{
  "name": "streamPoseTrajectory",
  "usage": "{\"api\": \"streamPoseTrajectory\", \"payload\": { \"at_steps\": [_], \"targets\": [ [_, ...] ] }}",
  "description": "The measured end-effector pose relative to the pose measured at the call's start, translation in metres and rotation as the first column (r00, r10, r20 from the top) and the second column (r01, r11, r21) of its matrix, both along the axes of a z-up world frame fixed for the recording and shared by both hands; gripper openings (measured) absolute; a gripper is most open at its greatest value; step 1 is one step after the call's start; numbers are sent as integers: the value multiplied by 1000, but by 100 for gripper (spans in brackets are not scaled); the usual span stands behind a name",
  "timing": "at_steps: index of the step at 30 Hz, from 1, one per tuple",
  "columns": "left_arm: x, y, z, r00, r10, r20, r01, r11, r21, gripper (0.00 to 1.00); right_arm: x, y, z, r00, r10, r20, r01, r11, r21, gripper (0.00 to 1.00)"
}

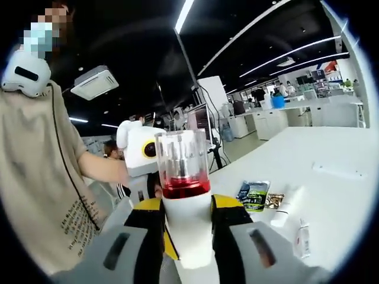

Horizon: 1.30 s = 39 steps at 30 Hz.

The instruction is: Arrange the skincare products in the storage area until every visible bottle or jar stands upright without overlapping.

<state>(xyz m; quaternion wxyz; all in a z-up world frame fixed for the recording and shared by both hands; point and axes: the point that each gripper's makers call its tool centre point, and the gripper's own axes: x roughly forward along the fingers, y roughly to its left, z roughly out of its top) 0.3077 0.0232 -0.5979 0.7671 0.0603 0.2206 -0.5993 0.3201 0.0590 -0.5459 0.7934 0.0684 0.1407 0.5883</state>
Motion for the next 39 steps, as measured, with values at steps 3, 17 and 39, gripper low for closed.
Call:
{"api": "streamPoseTrajectory", "payload": {
  "at_steps": [3,17,39],
  "targets": [
    [3,-6,-5,1000,7,-4,-7,1000,8,28,3,-6,-4,1000,-4,11,4,1000,-22,29],
    [17,-32,-44,1000,10,19,-11,996,86,28,13,-31,-44,996,2,90,12,989,-145,28],
    [31,-46,-125,999,26,46,-36,976,214,28,22,-49,-130,996,60,73,-30,935,-355,28]
  ]
}}
